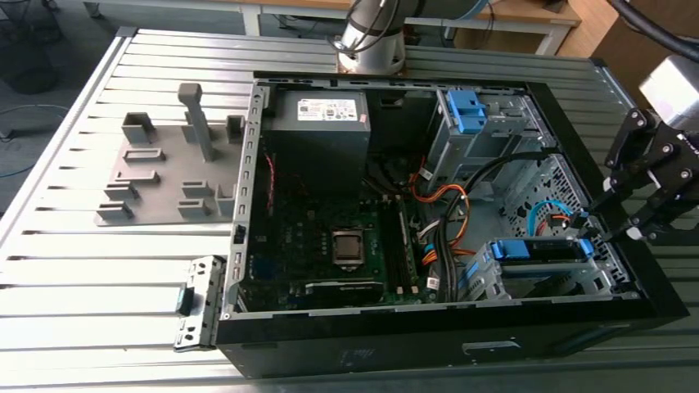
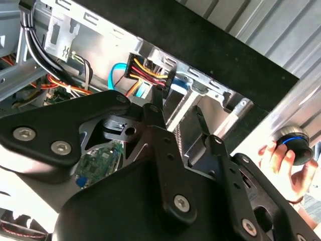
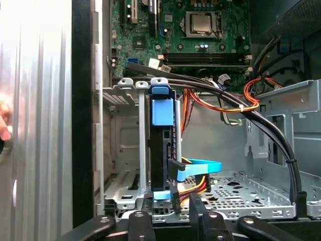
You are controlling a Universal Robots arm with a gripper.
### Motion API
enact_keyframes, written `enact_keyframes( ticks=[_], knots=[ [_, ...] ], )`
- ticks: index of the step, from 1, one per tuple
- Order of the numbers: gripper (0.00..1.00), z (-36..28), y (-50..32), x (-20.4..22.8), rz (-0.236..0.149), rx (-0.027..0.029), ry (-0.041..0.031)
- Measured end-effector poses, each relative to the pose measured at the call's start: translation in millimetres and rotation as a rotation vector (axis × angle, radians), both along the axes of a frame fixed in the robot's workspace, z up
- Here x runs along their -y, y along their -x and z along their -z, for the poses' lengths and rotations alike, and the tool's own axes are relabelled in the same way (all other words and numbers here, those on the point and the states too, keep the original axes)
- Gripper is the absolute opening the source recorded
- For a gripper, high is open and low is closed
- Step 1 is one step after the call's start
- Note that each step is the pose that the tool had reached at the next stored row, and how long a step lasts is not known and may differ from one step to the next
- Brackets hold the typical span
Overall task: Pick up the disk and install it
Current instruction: 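Insert the first disk wire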
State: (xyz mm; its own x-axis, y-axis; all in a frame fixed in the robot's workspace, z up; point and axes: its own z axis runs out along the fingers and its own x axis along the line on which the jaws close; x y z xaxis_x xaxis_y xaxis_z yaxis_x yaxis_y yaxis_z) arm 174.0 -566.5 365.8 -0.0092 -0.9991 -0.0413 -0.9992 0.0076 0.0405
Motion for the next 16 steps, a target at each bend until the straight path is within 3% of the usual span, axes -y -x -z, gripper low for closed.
enact_keyframes(
  ticks=[3,8,13,16],
  knots=[
    [0.41,5.4,-0.6,-5.6,0.000,0.0001,0.0017],
    [0.41,14.5,-0.7,-10.8,-0.008,0.0000,0.0041],
    [0.41,23.5,-1.4,-11.4,-0.008,0.0000,0.0079],
    [0.41,25.4,-1.5,-11.4,-0.008,0.0000,0.0083]
  ],
)
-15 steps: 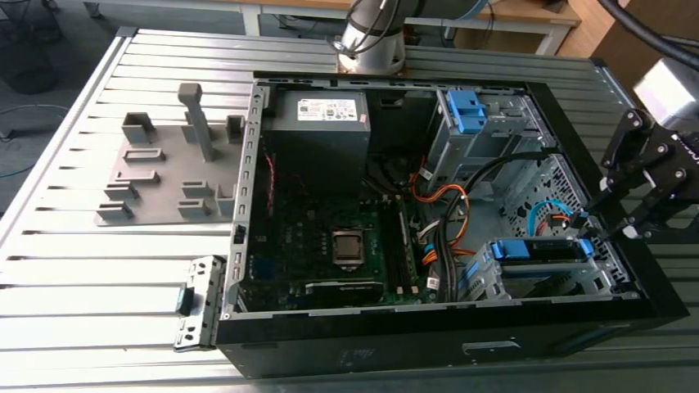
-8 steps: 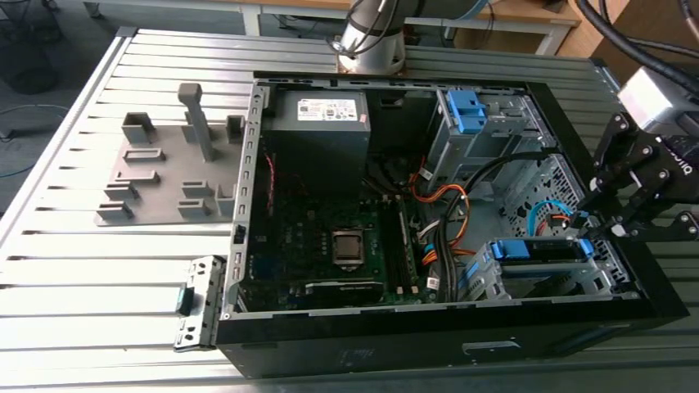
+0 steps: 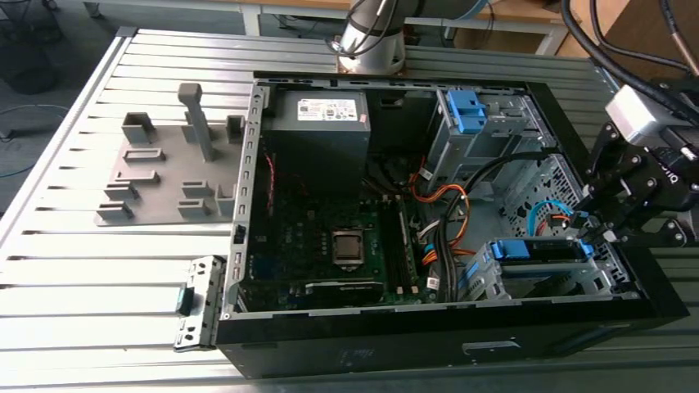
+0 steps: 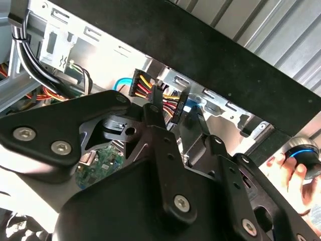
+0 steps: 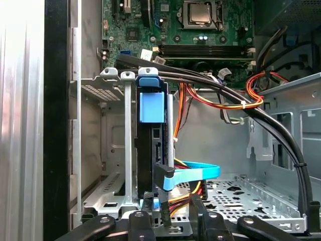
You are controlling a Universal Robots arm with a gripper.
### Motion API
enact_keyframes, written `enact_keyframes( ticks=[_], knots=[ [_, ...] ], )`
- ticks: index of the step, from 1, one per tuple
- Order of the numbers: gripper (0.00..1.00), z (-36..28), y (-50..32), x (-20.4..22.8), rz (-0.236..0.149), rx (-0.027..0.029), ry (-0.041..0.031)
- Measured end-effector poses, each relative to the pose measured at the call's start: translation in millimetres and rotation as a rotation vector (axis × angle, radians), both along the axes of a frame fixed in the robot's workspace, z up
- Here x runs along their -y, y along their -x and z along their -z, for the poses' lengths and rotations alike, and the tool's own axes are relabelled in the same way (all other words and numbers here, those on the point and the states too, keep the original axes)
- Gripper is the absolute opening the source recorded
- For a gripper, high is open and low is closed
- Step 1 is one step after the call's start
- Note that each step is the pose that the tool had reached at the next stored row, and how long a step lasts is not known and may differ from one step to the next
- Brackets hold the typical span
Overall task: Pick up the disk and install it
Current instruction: 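Insert the first disk wire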
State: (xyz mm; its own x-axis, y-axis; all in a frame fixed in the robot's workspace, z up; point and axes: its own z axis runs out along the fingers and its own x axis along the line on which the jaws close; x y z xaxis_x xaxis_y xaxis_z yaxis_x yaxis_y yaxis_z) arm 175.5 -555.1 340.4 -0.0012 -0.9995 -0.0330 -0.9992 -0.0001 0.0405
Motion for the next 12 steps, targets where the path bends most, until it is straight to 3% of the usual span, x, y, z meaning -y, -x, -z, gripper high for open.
enact_keyframes(
  ticks=[7,9,10,12],
  knots=[
    [0.40,0.1,0.0,0.0,0.000,0.0000,-0.0005],
    [0.27,0.1,0.0,0.0,0.000,0.0000,-0.0005],
    [0.27,0.1,0.0,0.0,0.000,0.0000,-0.0006],
    [0.17,0.1,0.0,0.0,0.000,0.0000,-0.0007]
  ],
)
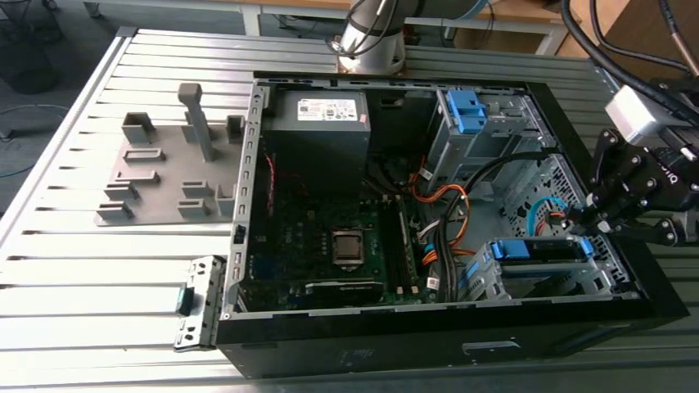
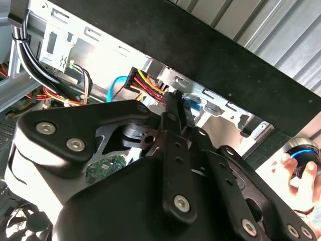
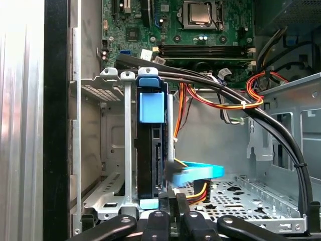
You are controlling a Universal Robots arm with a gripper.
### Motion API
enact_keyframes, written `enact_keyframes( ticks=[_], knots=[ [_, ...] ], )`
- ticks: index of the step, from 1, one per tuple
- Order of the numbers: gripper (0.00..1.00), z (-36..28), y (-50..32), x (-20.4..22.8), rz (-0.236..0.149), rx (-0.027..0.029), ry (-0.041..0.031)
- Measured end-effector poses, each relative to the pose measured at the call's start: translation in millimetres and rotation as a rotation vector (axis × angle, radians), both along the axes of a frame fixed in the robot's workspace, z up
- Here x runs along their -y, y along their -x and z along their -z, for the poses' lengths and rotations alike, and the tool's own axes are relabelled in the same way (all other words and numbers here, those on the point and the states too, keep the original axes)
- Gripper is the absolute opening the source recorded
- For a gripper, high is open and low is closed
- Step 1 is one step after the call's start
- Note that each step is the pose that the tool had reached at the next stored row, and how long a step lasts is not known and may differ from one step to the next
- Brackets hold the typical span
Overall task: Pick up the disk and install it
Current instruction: 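Insert the first disk wire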
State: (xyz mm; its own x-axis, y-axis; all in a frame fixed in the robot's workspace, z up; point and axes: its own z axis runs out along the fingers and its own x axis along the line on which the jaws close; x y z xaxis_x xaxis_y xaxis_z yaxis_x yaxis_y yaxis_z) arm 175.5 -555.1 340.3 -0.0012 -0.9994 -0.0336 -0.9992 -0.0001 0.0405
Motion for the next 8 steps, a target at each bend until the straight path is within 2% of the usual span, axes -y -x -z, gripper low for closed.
enact_keyframes(
  ticks=[8],
  knots=[
    [0.17,0.0,0.0,0.0,0.000,0.0000,-0.0004]
  ],
)
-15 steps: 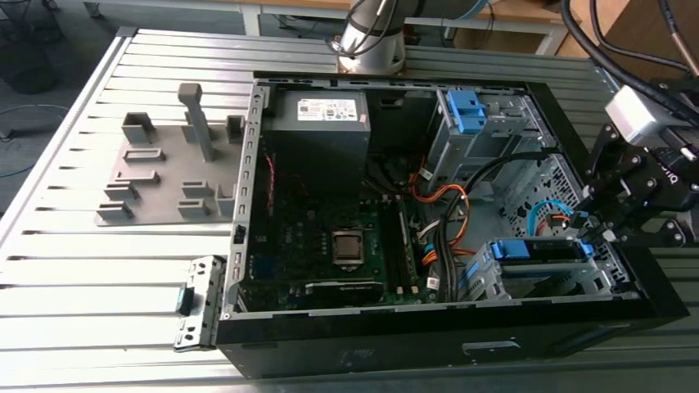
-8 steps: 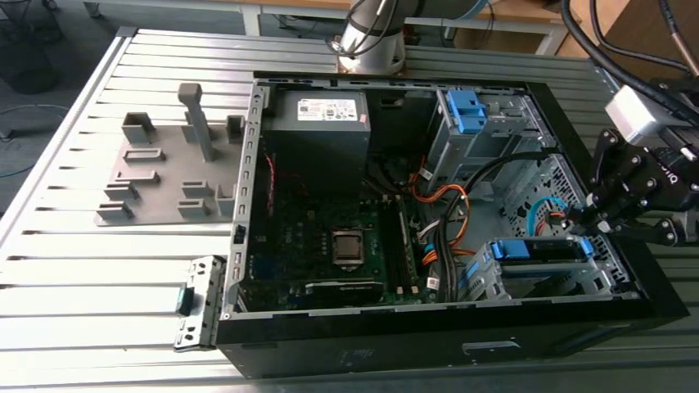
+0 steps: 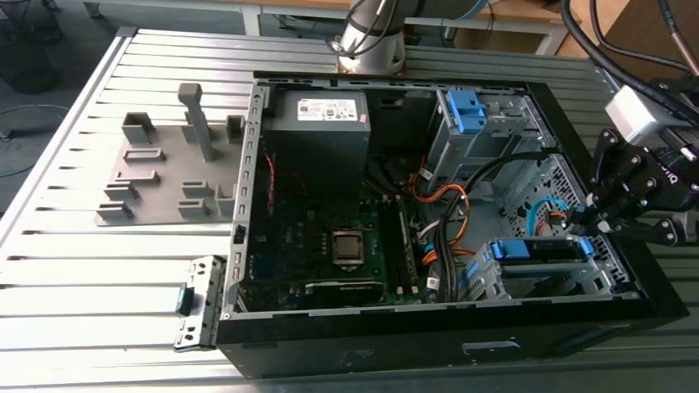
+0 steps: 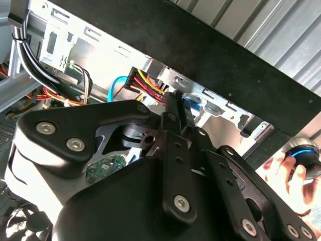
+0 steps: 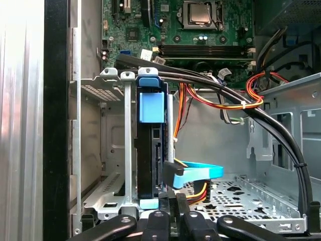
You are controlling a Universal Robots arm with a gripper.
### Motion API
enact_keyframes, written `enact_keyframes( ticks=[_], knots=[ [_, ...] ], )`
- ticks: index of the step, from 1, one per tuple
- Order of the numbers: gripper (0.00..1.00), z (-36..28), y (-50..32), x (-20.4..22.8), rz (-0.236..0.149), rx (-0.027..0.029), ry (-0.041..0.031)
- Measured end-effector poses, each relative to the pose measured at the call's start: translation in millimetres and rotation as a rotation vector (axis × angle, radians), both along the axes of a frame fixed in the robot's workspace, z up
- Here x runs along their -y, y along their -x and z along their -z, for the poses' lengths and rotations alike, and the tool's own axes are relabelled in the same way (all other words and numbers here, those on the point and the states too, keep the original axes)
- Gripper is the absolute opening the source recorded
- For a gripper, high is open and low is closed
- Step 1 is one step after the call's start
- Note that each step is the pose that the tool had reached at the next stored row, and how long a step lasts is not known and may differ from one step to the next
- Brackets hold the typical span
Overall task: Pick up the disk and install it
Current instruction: 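Insert the first disk wire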
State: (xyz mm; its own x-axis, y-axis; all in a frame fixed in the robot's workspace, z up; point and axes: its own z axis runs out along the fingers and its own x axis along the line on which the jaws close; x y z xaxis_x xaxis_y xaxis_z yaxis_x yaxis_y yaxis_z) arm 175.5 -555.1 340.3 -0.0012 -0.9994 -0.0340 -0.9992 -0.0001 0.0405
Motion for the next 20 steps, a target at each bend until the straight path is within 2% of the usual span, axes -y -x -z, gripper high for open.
enact_keyframes(
  ticks=[3,7,14,20],
  knots=[
    [0.17,0.0,2.6,0.0,0.000,0.0003,-0.0007],
    [0.17,0.0,10.3,0.0,0.000,0.0013,-0.0099],
    [0.17,0.0,16.7,7.8,0.000,0.0015,-0.0099],
    [0.17,1.9,16.8,8.5,0.000,0.0015,-0.0103]
  ],
)
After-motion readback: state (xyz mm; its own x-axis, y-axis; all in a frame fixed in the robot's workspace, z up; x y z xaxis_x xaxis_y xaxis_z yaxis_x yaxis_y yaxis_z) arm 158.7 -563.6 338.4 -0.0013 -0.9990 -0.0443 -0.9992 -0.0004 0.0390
